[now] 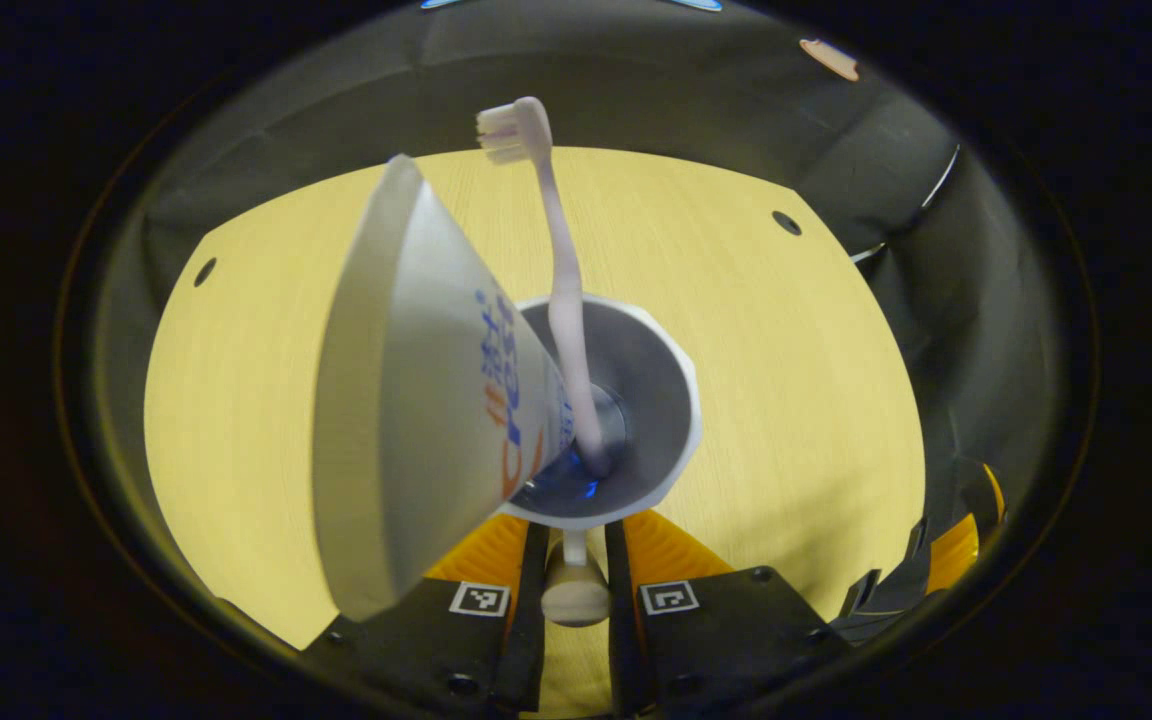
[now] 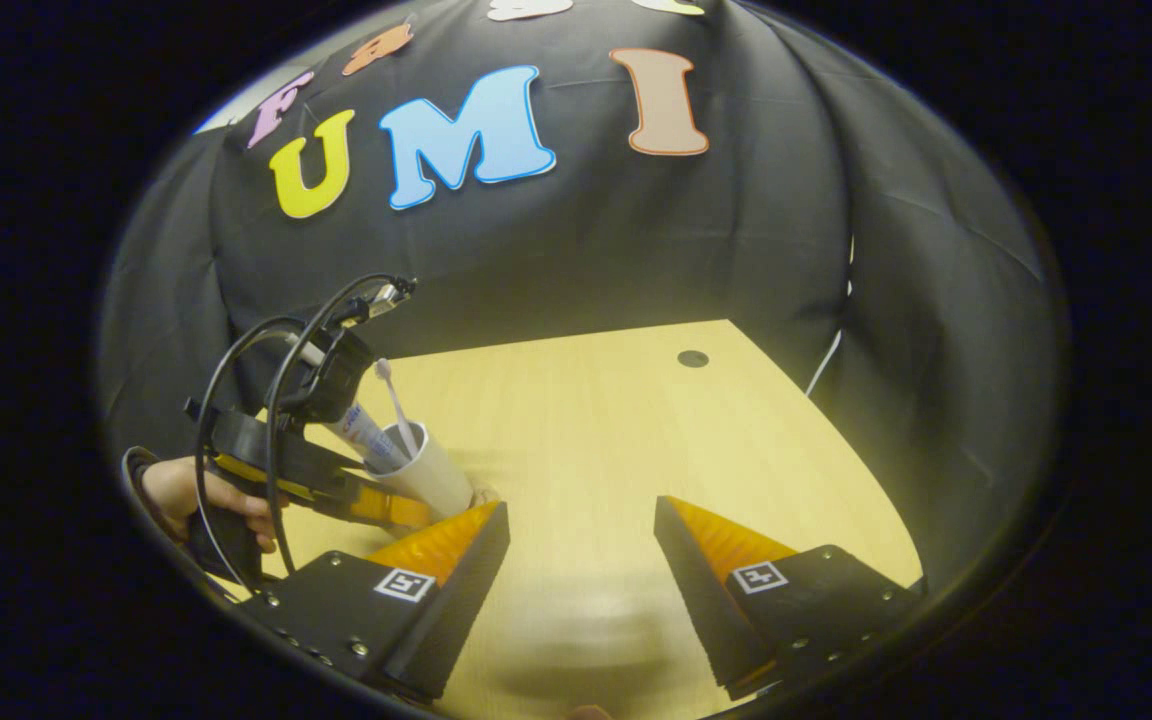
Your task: Put the toothbrush and toothpaste on the desktop into the cup, then pick up the cup and place it on the coaster on the desktop.
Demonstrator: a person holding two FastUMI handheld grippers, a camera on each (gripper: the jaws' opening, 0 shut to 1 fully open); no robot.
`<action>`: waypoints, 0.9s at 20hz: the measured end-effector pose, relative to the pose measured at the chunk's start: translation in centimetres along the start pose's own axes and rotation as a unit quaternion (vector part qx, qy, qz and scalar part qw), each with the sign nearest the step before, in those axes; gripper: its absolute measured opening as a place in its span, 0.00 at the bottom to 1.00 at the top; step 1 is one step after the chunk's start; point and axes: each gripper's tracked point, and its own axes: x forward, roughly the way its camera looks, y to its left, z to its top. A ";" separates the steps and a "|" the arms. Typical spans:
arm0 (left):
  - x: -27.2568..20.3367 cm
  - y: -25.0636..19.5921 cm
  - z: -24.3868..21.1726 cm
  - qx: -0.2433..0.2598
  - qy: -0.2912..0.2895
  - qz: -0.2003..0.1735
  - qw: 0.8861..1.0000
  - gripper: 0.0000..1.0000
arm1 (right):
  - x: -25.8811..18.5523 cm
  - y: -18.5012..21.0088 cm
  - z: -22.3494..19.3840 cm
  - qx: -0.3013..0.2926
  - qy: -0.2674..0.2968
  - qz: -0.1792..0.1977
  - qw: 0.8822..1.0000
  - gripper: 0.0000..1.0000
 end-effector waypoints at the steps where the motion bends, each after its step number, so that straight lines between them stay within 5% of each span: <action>1: -0.2 -0.2 0.9 0.002 0.002 0.000 1.000 0.33 | -0.1 -0.2 0.0 0.000 0.000 -0.002 1.000 0.88; 2: 0.4 0.3 -3.1 0.003 0.003 0.000 1.000 0.33 | -0.1 -0.4 -0.1 0.001 0.000 -0.004 1.000 0.92; 4: 0.8 -0.5 -0.4 0.011 0.004 0.003 1.000 0.33 | -0.2 -0.7 -0.1 0.007 0.002 -0.006 1.000 0.92; 17: 1.0 -1.5 -0.1 0.036 0.003 0.002 0.999 0.34 | -0.2 -0.5 -0.2 0.011 0.005 0.001 1.000 0.92; 18: 0.9 -1.7 -0.2 0.033 0.001 -0.003 0.999 0.42 | -0.3 -0.6 -0.2 0.009 0.004 0.001 1.000 0.92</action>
